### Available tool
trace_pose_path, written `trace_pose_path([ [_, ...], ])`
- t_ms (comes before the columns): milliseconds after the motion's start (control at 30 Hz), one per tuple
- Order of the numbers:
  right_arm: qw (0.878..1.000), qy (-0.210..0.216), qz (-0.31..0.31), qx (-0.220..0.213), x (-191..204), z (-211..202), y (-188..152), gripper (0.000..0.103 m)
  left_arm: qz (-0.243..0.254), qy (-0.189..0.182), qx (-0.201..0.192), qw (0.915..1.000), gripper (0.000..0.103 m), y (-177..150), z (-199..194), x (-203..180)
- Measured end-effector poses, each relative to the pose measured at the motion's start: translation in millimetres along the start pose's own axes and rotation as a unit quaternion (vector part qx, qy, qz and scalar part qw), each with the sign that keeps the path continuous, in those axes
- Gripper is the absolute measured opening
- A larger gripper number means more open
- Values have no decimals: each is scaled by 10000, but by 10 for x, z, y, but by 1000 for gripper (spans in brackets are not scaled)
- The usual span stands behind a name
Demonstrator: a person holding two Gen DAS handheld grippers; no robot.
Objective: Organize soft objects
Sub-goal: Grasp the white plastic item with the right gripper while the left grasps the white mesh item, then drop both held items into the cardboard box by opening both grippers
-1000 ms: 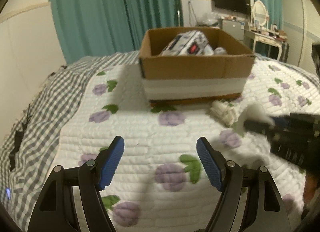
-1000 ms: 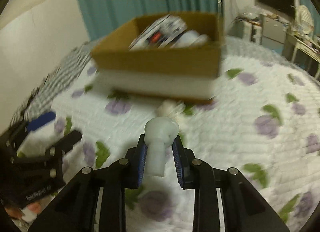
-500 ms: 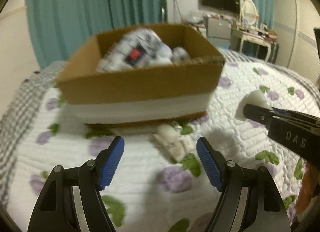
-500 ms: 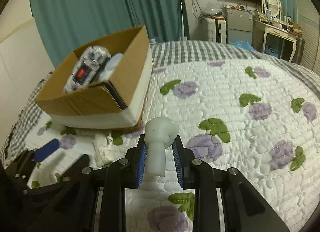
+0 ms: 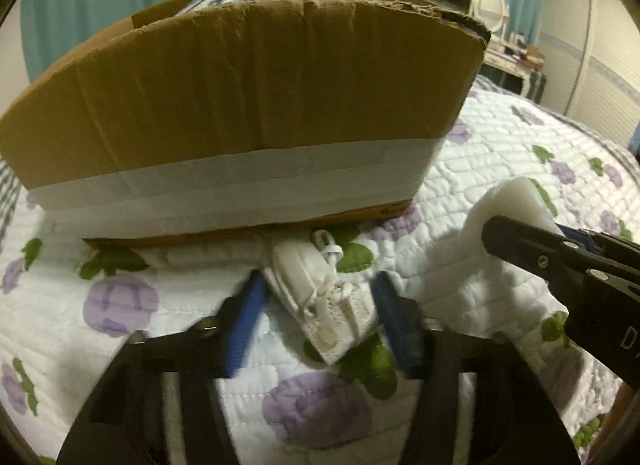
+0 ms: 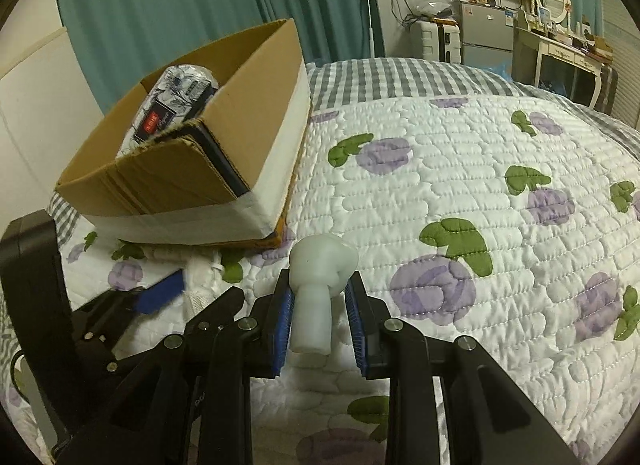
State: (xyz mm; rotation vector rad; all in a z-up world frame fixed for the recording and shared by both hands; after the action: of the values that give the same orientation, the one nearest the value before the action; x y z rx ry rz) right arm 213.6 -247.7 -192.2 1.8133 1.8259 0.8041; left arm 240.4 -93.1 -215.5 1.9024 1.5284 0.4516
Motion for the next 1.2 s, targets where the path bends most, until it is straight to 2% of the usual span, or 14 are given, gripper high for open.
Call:
trace_pose_path([
  [67,10000,13,-20,-37,24,-39,16,25,-11,-92,17,10000,42,5,-8,20],
  [100,10000,18,-29,-59,38,-65,23,25,-20,-120,15,9999,34,8,-23,30],
  [167,9999,27,-56,-103,58,-116,36,25,-53,-218,5,9997,29,2,-77,45],
  [367,9996,17,-114,-260,83,-408,72,25,-3,-265,-121,9996,28,-13,-355,79],
  [600,9960,59,-571,-686,355,-991,207,25,186,-340,-593,9975,28,78,-1050,103],
  [667,9934,192,-705,-886,497,-1178,332,25,270,-332,-804,9958,28,147,-1337,139],
  [867,9852,528,-983,-1298,816,-1539,765,25,483,-203,-1267,9906,28,556,-1826,227],
  [1067,9794,686,-1225,-1452,997,-1608,1232,25,539,-55,-1570,9861,28,860,-2060,433],
  [1200,9792,555,-1242,-1506,1008,-1502,1551,25,599,-10,-1708,9835,28,1047,-2045,533],
])
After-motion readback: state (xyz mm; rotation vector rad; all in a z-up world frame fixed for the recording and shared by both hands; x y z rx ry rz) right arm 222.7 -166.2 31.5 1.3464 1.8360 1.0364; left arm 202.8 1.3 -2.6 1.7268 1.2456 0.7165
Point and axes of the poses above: each gripper's, at about its wrist camera, not at the fingertips, and z roughly the way its jaws point, x to its left, y to its top, the point moved 8 cm from there along z, roughly the way its jaws point, and after that the axes turned 8 degrees about -y, right-handed, at the moved point
